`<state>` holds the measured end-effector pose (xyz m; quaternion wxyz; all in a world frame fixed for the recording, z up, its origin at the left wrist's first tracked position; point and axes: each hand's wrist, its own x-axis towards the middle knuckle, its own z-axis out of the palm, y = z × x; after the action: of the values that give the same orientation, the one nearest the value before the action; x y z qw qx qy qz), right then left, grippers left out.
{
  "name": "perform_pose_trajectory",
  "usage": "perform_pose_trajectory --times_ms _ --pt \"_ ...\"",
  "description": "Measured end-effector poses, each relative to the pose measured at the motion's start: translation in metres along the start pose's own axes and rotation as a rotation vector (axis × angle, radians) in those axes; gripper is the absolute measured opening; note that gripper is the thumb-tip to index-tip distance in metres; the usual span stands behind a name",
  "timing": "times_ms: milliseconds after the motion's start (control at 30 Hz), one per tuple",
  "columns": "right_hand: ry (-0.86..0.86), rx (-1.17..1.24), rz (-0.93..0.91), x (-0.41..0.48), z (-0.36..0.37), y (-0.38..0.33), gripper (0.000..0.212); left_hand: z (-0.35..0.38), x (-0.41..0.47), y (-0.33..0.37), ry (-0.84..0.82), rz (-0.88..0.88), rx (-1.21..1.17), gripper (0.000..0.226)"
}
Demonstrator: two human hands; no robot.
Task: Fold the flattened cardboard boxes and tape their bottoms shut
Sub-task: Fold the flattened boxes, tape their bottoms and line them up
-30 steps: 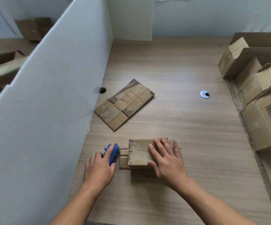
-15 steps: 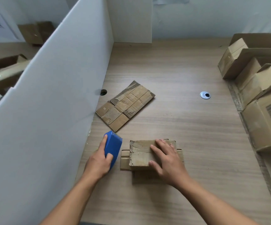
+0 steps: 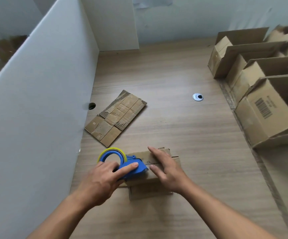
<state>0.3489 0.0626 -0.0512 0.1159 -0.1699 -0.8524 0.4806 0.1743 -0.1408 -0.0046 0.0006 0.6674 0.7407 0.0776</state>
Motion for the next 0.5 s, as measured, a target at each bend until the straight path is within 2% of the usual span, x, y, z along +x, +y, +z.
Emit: perform_pose_trajectory --times_ms 100,167,333,500 --pt "0.015 0.038 0.011 0.001 0.000 0.002 0.054 -0.005 0.006 -0.001 -0.056 0.041 0.024 0.051" --pt "0.036 0.056 0.034 0.003 0.001 0.001 0.049 -0.007 0.010 0.001 -0.076 0.049 0.037 0.058" --pt "0.185 0.078 0.077 0.003 0.009 0.004 0.014 -0.011 0.021 0.010 -0.123 0.017 0.033 0.066" --pt "0.238 0.108 0.103 0.000 0.010 0.005 0.009 -0.008 0.022 0.012 -0.234 -0.064 0.045 0.088"
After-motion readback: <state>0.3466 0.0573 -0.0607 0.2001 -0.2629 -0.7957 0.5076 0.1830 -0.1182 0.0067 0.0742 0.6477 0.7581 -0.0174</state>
